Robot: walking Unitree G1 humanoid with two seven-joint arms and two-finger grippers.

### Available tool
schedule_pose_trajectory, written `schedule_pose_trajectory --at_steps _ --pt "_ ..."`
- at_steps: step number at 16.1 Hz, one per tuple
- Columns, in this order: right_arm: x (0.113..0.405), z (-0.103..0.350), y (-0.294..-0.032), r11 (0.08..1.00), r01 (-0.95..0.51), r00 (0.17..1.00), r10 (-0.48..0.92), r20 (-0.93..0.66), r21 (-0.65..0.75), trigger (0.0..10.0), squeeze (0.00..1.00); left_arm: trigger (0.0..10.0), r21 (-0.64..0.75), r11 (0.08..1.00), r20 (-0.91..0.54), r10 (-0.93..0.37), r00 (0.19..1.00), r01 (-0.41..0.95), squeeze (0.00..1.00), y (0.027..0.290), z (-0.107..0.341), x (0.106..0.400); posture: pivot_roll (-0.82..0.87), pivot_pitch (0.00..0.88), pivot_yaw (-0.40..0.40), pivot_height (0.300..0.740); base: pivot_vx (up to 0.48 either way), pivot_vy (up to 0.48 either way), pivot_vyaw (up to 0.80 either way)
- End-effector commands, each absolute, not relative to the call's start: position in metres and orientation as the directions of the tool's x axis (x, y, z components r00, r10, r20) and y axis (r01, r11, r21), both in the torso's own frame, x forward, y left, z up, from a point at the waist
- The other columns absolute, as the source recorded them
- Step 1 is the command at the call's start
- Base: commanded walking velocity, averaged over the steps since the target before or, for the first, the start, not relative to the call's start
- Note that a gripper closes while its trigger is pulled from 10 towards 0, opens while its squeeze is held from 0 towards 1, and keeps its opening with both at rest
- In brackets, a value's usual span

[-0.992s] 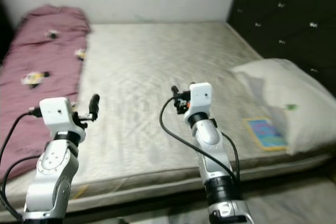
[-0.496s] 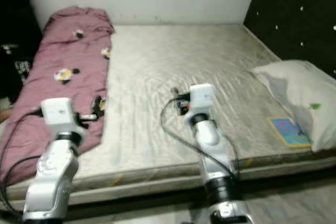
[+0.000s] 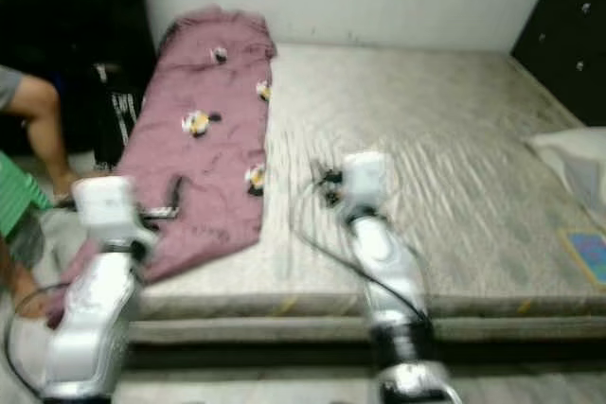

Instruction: Clean up the room

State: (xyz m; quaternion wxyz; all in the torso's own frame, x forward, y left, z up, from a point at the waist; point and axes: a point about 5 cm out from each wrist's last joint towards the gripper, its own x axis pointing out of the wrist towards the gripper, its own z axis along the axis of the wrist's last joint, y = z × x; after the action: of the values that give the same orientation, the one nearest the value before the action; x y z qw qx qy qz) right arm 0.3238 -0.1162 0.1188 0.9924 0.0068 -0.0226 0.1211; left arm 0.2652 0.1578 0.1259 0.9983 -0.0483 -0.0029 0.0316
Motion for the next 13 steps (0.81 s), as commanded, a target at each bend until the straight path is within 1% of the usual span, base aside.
schedule_pose_trajectory --at_steps 1,13 --pt "0.3255 0.1217 -0.1310 0.980 -0.199 0.979 0.199 0.053 -0.008 10.0 0.00 10.0 -0.116 0.993 0.011 0.031 0.999 -0.029 0.00 0.1468 0.1290 0.2675 -0.03 0.000 -0.024 0.740 0.000 0.476 0.00" --pt "0.3258 0.1217 -0.1309 0.981 -0.196 0.979 0.196 0.054 -0.004 10.0 0.00 10.0 -0.110 0.993 0.015 0.030 0.999 -0.028 0.00 0.1466 0.1289 0.2674 -0.03 0.000 -0.024 0.740 0.000 0.474 0.00"
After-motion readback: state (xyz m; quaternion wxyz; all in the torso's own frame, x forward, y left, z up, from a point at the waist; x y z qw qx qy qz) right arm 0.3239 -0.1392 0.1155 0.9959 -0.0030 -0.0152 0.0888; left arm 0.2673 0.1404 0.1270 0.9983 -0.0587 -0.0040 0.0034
